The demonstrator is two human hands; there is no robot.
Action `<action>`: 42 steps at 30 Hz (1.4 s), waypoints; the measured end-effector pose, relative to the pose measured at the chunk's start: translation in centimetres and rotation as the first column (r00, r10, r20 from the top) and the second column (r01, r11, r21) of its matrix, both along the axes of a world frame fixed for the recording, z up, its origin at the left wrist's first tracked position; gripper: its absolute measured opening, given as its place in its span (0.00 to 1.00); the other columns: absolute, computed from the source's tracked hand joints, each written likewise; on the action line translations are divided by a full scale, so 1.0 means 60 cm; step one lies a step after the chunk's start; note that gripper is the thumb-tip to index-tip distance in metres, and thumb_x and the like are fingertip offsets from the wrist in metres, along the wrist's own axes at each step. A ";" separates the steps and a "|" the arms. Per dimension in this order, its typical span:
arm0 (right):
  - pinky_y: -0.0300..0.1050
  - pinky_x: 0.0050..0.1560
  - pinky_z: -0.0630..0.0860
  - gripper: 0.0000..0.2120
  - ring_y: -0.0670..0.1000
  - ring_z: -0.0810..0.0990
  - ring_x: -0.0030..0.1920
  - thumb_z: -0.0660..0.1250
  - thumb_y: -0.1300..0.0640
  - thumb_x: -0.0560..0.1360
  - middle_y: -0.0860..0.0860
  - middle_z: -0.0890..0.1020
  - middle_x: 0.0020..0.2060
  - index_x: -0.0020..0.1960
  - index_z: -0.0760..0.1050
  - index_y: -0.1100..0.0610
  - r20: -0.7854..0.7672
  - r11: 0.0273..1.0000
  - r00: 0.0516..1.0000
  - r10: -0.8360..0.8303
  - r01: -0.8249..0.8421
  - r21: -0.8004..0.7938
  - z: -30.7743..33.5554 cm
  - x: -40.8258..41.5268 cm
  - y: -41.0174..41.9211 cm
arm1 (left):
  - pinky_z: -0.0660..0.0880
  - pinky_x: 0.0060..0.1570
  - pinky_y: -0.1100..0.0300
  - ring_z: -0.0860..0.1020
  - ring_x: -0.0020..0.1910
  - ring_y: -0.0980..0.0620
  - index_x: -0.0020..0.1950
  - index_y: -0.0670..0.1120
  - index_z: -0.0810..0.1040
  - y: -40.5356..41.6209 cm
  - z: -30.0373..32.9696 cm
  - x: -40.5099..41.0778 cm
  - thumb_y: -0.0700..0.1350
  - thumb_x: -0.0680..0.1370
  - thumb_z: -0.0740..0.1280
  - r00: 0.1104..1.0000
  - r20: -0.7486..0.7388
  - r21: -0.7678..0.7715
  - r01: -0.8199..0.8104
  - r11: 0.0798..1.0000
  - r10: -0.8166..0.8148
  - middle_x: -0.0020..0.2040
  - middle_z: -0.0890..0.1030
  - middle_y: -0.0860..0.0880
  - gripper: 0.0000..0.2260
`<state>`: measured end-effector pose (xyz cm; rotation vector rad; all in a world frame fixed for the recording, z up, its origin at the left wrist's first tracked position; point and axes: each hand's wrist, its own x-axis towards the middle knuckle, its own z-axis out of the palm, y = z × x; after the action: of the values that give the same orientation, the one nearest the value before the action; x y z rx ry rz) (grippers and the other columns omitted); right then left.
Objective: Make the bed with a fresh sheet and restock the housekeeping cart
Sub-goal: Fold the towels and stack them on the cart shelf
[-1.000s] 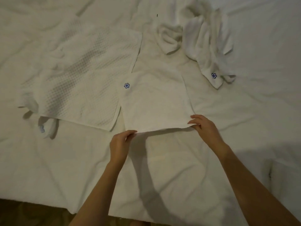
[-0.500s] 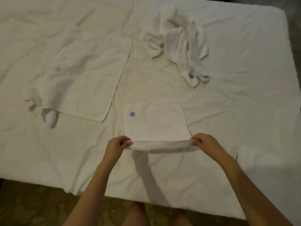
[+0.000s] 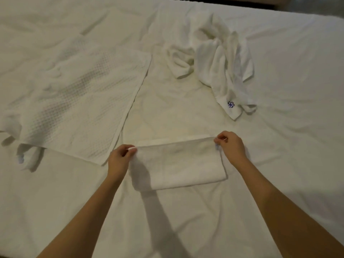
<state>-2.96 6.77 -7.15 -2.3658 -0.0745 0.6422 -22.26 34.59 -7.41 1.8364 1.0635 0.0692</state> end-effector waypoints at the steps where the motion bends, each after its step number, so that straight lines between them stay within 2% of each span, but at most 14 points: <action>1: 0.51 0.48 0.73 0.04 0.56 0.78 0.45 0.69 0.59 0.74 0.54 0.78 0.42 0.41 0.75 0.56 -0.005 1.000 1.000 -0.018 0.018 -0.001 -0.012 0.009 0.006 | 0.76 0.47 0.51 0.79 0.43 0.50 0.45 0.46 0.82 0.008 -0.007 0.011 0.42 0.76 0.69 1.000 -0.003 0.010 -0.007 1.000 0.007 0.41 0.82 0.50 0.03; 5: 0.51 0.49 0.74 0.03 0.56 0.78 0.46 0.69 0.58 0.74 0.55 0.79 0.44 0.44 0.75 0.56 -0.004 0.999 0.999 -0.047 0.047 -0.009 -0.046 0.031 0.026 | 0.71 0.44 0.61 0.79 0.45 0.51 0.47 0.47 0.82 0.024 -0.026 0.051 0.43 0.76 0.67 0.998 -0.052 0.077 0.023 0.997 -0.019 0.43 0.82 0.51 0.04; 9: 0.50 0.52 0.72 0.16 0.56 0.77 0.50 0.71 0.56 0.73 0.56 0.79 0.49 0.57 0.72 0.59 0.002 0.991 0.991 -0.131 0.131 -0.012 -0.066 0.003 0.030 | 0.70 0.50 0.59 0.76 0.48 0.50 0.60 0.47 0.76 0.005 -0.047 0.048 0.46 0.77 0.68 0.981 -0.150 0.093 -0.107 0.990 0.120 0.47 0.79 0.51 0.12; 13: 0.48 0.47 0.72 0.12 0.57 0.77 0.48 0.70 0.53 0.74 0.56 0.79 0.46 0.51 0.73 0.59 -0.034 0.992 0.991 -0.129 0.128 -0.007 -0.073 -0.022 0.028 | 0.68 0.49 0.58 0.74 0.48 0.50 0.59 0.43 0.75 -0.014 -0.059 0.025 0.47 0.78 0.65 0.955 -0.254 0.062 -0.141 0.988 0.152 0.48 0.76 0.49 0.13; 17: 0.36 0.38 0.69 0.10 0.49 0.75 0.43 0.69 0.56 0.74 0.51 0.77 0.44 0.51 0.70 0.57 -0.117 0.972 0.975 -0.189 0.203 0.122 -0.060 -0.025 0.025 | 0.70 0.45 0.56 0.76 0.46 0.47 0.52 0.42 0.75 -0.027 -0.052 0.017 0.46 0.79 0.63 0.969 -0.160 -0.035 -0.194 0.980 0.186 0.47 0.78 0.46 0.08; 21: 0.51 0.52 0.75 0.11 0.54 0.78 0.49 0.68 0.58 0.74 0.51 0.79 0.49 0.55 0.71 0.52 -0.165 0.994 0.984 -0.071 0.083 0.067 -0.044 -0.048 0.012 | 0.68 0.36 0.57 0.73 0.37 0.50 0.51 0.43 0.68 -0.058 -0.006 0.015 0.46 0.81 0.60 0.981 -0.092 0.006 -0.170 0.985 0.169 0.39 0.76 0.47 0.06; 23: 0.45 0.46 0.75 0.10 0.54 0.78 0.46 0.68 0.60 0.74 0.50 0.80 0.46 0.54 0.72 0.52 -0.132 0.978 0.984 -0.122 0.142 0.151 -0.019 -0.064 0.017 | 0.66 0.32 0.60 0.71 0.33 0.53 0.51 0.43 0.66 -0.078 0.032 0.025 0.45 0.82 0.58 0.986 -0.076 0.063 -0.144 0.988 0.149 0.34 0.73 0.48 0.06; 26: 0.31 0.38 0.71 0.12 0.45 0.76 0.40 0.69 0.63 0.73 0.44 0.78 0.42 0.50 0.71 0.49 -0.063 0.910 0.978 -0.199 0.208 0.358 0.049 -0.093 0.044 | 0.65 0.28 0.65 0.69 0.28 0.53 0.51 0.43 0.65 -0.115 0.091 0.047 0.46 0.82 0.57 0.990 0.019 0.084 -0.138 0.987 0.137 0.30 0.71 0.48 0.06; 29: 0.28 0.40 0.72 0.18 0.36 0.77 0.39 0.69 0.66 0.72 0.41 0.78 0.42 0.47 0.71 0.44 -0.026 0.849 0.988 -0.150 0.142 0.509 0.114 -0.128 0.080 | 0.69 0.29 0.59 0.70 0.26 0.54 0.50 0.46 0.64 -0.165 0.139 0.067 0.48 0.82 0.56 0.988 0.132 0.006 -0.081 0.997 0.080 0.30 0.72 0.48 0.07; 31: 0.30 0.46 0.75 0.17 0.35 0.78 0.45 0.69 0.64 0.74 0.42 0.79 0.47 0.51 0.71 0.42 -0.055 0.834 0.997 -0.060 0.080 0.546 0.135 -0.155 0.093 | 0.69 0.29 0.57 0.70 0.26 0.57 0.51 0.46 0.65 -0.197 0.160 0.078 0.48 0.82 0.56 0.978 0.191 -0.051 -0.071 0.996 0.080 0.30 0.73 0.48 0.06; 34: 0.35 0.54 0.76 0.19 0.40 0.77 0.55 0.67 0.61 0.76 0.44 0.76 0.58 0.62 0.69 0.44 -0.131 0.819 0.991 0.014 0.064 0.571 0.138 -0.186 0.081 | 0.75 0.37 0.54 0.76 0.32 0.56 0.54 0.48 0.68 -0.234 0.171 0.085 0.48 0.82 0.56 0.972 0.220 -0.177 -0.048 0.983 0.087 0.37 0.78 0.49 0.05; 36: 0.33 0.54 0.75 0.20 0.38 0.76 0.56 0.65 0.60 0.77 0.43 0.75 0.59 0.64 0.68 0.43 -0.109 0.820 0.994 0.022 0.045 0.570 0.137 -0.200 0.048 | 0.78 0.46 0.56 0.80 0.42 0.58 0.56 0.50 0.72 -0.256 0.169 0.081 0.49 0.81 0.59 0.969 0.238 -0.282 0.005 0.959 0.065 0.44 0.81 0.53 0.06; 38: 0.29 0.51 0.73 0.17 0.35 0.76 0.54 0.64 0.59 0.77 0.42 0.77 0.57 0.62 0.69 0.41 -0.067 0.817 0.998 0.011 0.030 0.575 0.139 -0.211 0.002 | 0.78 0.51 0.58 0.81 0.50 0.56 0.58 0.50 0.74 -0.281 0.167 0.072 0.48 0.79 0.64 0.964 0.265 -0.347 0.088 0.934 0.008 0.51 0.81 0.52 0.08; 42: 0.28 0.55 0.68 0.15 0.38 0.75 0.53 0.64 0.57 0.72 0.37 0.78 0.53 0.54 0.74 0.39 0.073 0.864 0.986 -0.153 0.098 0.493 0.146 -0.229 -0.110 | 0.78 0.53 0.56 0.81 0.55 0.50 0.62 0.43 0.73 -0.344 0.160 0.053 0.39 0.78 0.66 0.954 0.295 -0.449 0.197 0.872 -0.064 0.56 0.81 0.46 0.13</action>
<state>-16.70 0.15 1.64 -1.8916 -0.1157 0.3723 -19.10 13.94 2.20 1.3971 0.6826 -0.0211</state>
